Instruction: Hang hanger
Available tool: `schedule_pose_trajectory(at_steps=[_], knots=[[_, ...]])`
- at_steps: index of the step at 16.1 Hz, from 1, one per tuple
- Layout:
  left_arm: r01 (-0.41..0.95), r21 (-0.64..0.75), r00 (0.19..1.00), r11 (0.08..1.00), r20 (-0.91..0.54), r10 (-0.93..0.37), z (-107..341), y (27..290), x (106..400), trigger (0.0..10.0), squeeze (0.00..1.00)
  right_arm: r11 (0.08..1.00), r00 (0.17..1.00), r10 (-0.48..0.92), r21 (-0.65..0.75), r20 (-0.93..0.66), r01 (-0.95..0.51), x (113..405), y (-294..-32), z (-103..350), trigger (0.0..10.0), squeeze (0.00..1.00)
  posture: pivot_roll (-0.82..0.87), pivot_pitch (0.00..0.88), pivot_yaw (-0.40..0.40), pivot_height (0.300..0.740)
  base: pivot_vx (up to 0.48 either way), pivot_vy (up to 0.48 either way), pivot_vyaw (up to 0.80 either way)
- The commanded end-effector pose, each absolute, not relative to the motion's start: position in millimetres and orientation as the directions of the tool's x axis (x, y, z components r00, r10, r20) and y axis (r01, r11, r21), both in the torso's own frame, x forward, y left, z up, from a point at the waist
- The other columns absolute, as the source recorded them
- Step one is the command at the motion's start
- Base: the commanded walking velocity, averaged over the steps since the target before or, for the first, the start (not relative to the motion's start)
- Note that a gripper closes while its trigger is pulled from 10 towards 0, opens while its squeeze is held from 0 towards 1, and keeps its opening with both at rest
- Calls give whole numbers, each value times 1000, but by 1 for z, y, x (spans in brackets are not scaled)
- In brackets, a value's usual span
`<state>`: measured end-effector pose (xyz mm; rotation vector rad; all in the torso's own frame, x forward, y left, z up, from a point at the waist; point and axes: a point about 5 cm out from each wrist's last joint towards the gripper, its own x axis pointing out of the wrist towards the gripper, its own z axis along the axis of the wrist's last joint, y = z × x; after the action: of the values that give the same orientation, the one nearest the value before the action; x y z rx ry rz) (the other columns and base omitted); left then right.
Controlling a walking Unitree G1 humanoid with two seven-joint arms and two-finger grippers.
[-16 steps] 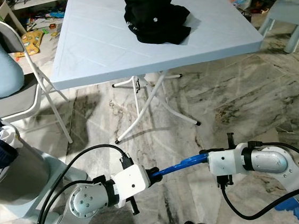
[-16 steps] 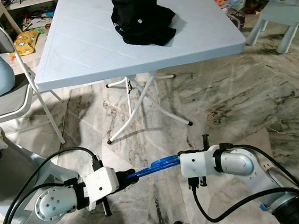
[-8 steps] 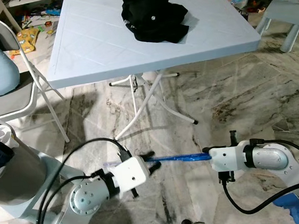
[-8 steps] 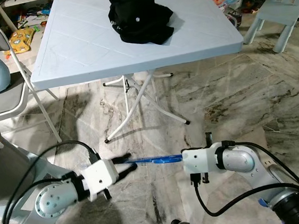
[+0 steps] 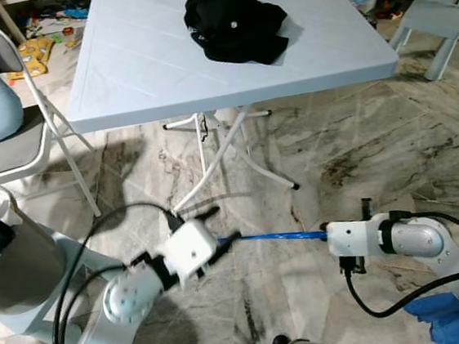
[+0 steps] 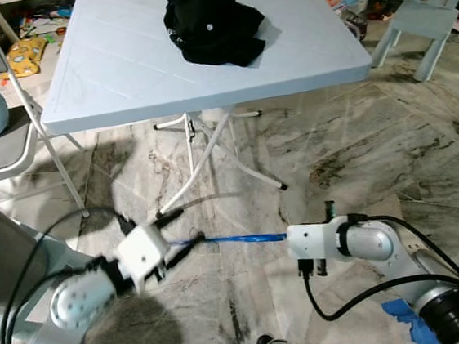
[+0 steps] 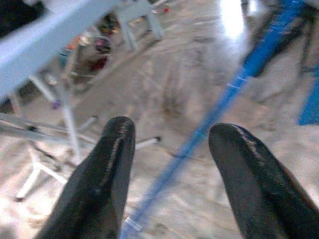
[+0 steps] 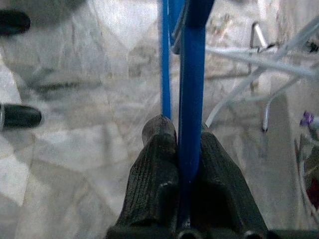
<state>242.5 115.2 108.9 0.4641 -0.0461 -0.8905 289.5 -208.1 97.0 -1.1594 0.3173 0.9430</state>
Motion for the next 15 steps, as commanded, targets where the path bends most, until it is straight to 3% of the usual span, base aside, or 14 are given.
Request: schedule_pose_trajectory(at_steps=[1,3,6,7,10,13,14,15], knots=[[760,396,610,516,-159,-777,109,113,238,10000,1000,94,617,461,-656,-638,-749,294,-209,102,0,0,-15,182,-37,740,0,0,0],[744,360,639,563,-135,-758,109,114,236,10000,1000,124,655,429,-678,-621,-724,301,-212,104,0,0,-15,181,-44,740,0,0,0],[616,344,767,709,-56,-640,117,120,247,10000,1000,231,676,416,-648,-609,-726,301,-215,97,0,0,-16,180,-51,740,0,0,0],[503,228,850,834,46,-525,129,121,254,10000,1000,378,699,437,-590,-565,-713,300,-209,95,0,0,-19,177,-53,740,0,0,0],[379,169,909,910,115,-400,134,116,257,10000,1000,724,794,334,-401,-509,-561,299,-207,86,0,0,-29,167,-52,740,0,0,0],[358,107,926,928,86,-367,128,112,255,10000,1000,911,830,163,-241,-534,-334,285,-222,69,0,0,-42,162,-44,740,0,0,0],[350,102,930,931,81,-358,127,112,256,10000,1000,941,829,124,-200,-546,-273,279,-223,66,4471,0,-46,162,-40,740,0,0,0],[335,86,937,938,72,-342,125,113,258,10000,1000,966,836,93,-156,-541,-208,274,-222,65,3882,0,-50,163,-39,740,0,0,0]])
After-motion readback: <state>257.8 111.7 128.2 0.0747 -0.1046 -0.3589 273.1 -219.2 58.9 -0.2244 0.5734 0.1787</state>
